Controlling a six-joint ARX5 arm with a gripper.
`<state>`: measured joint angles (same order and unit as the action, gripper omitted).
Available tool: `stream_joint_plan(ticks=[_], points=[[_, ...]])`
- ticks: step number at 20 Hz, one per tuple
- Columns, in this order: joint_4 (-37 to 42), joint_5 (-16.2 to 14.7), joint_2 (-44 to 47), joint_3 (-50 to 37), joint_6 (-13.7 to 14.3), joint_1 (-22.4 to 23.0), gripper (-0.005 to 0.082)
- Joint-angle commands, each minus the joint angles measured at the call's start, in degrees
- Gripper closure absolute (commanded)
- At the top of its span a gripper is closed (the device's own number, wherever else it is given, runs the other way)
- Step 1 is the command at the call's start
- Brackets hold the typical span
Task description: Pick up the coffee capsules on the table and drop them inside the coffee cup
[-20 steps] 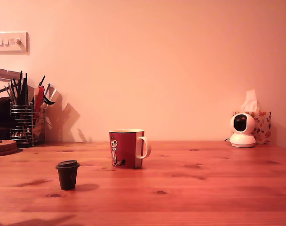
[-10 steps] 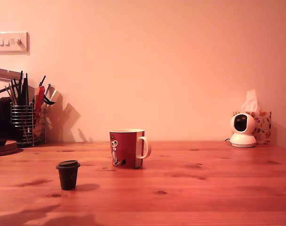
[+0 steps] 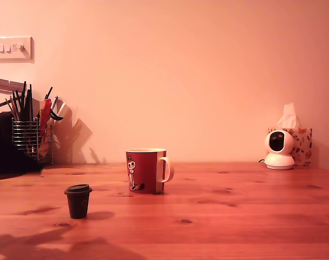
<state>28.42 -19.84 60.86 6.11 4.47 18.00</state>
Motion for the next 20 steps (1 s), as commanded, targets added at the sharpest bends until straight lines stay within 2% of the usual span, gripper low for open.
stream_joint_plan(ticks=[1, 8, 11, 20], points=[[3.78, -0.31, 2.93, -0.26, 1.01, 0.2, 0.0235], [16.28, -0.92, 16.39, -0.22, 1.57, 0.31, 0.0232], [21.9, -2.4, 22.18, 0.24, 1.66, 0.48, 0.0232], [27.21, -2.95, 36.7, 7.48, 3.15, 1.68, 0.0233]])
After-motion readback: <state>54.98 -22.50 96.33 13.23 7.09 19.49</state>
